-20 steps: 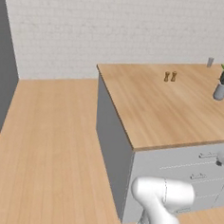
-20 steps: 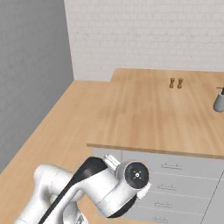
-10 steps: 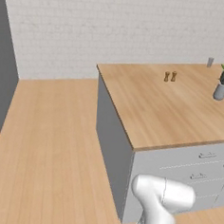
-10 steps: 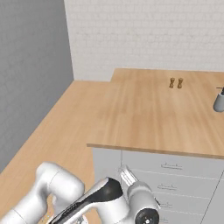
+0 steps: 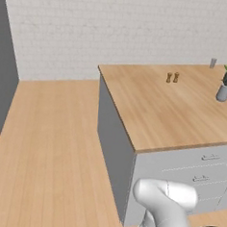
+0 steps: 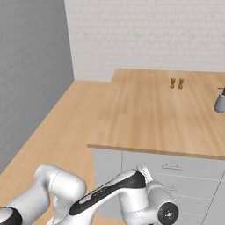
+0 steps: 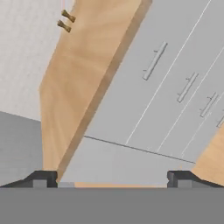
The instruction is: Take a straw from the drawer in front and place it inside the glass cup on the dining counter.
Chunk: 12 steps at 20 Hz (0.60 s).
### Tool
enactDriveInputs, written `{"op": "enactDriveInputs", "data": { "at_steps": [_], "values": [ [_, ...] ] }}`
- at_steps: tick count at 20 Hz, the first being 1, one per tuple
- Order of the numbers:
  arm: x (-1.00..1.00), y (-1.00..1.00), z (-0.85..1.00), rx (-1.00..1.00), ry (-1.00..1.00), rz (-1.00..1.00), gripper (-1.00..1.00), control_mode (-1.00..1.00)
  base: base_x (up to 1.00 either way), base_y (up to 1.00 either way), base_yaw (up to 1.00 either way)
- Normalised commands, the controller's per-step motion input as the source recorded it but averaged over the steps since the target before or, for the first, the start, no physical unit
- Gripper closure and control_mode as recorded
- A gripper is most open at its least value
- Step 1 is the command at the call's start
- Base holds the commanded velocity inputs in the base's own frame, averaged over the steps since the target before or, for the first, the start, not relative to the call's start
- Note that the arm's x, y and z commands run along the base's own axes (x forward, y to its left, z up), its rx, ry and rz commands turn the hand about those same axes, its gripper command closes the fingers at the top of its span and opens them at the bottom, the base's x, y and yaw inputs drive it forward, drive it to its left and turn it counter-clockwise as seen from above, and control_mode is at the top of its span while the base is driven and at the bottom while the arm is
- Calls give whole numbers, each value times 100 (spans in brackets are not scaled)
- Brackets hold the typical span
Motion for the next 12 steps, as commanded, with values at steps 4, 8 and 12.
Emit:
{"op": "enactDriveInputs", "data": {
  "at_steps": [4, 8, 12],
  "values": [
    [0, -17, -46, 28, -46, 0, -100, -100, 0, 0, 0],
    [19, -3, -4, 21, -12, 0, -100, -100, 0, 0, 0],
    [38, 0, 0, 15, 0, -3, -100, -100, 0, 0, 0]
  ]
}}
